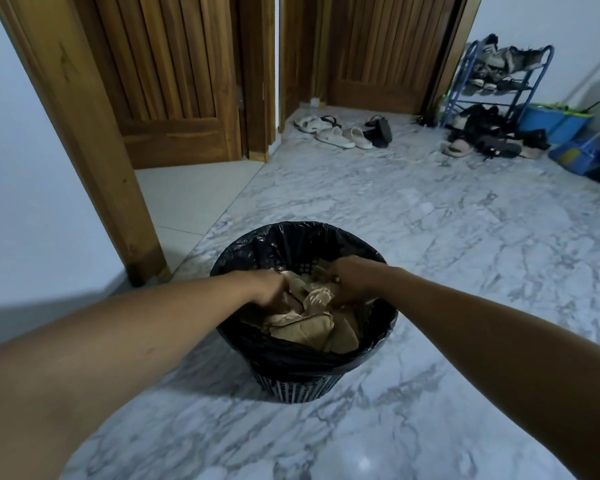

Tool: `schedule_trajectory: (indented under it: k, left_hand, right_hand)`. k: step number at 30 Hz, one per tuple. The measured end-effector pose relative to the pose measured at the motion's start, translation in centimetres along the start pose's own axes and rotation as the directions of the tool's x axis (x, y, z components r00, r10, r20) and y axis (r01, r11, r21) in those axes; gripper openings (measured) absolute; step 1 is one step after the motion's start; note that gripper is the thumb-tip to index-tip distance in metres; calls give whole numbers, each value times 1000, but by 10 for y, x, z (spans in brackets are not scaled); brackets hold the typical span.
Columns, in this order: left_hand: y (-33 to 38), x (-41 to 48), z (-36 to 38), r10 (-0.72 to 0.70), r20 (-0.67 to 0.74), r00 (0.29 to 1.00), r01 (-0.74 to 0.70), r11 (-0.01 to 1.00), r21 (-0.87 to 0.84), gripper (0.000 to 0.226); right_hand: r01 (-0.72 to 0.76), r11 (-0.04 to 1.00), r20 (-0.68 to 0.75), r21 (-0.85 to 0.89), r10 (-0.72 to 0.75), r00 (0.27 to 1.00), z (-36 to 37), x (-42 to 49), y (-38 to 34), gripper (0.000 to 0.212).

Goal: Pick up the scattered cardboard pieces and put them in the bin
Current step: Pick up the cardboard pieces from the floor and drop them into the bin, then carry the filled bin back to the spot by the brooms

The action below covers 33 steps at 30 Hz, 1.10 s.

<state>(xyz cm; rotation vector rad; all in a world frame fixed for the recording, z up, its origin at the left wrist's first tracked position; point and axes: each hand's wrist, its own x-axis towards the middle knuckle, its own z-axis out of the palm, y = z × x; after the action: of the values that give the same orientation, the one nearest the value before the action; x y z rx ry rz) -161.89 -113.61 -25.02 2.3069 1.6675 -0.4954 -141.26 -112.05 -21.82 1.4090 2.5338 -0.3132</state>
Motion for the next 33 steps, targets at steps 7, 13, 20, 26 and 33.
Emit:
schedule_trajectory:
  k: [7, 13, 20, 26, 33]
  left_hand:
    - [-20, -19, -36, -136, -378, 916, 151, 989, 8, 53]
    - [-44, -34, -36, -369, -93, 925, 291, 843, -452, 40]
    - [-41, -33, -33, -562, -60, 825, 244, 450, -859, 51]
    - [-10, -19, -31, -590, -1, 807, 144, 199, -969, 58]
    - [-9, 8, -21, -605, 33, 795, 163, 160, -974, 87]
  right_hand:
    - [-351, 934, -184, -63, 335, 924, -51, -31, 31, 76]
    - [-522, 729, 402, 442, 359, 842, -33, -55, 39, 24]
    - [-267, 373, 4, 888, 576, 817, -31, -48, 58, 85]
    - [-284, 306, 117, 909, 467, 877, -17, -45, 43, 50]
    - [-309, 139, 196, 941, 520, 832, 3, -24, 20, 69]
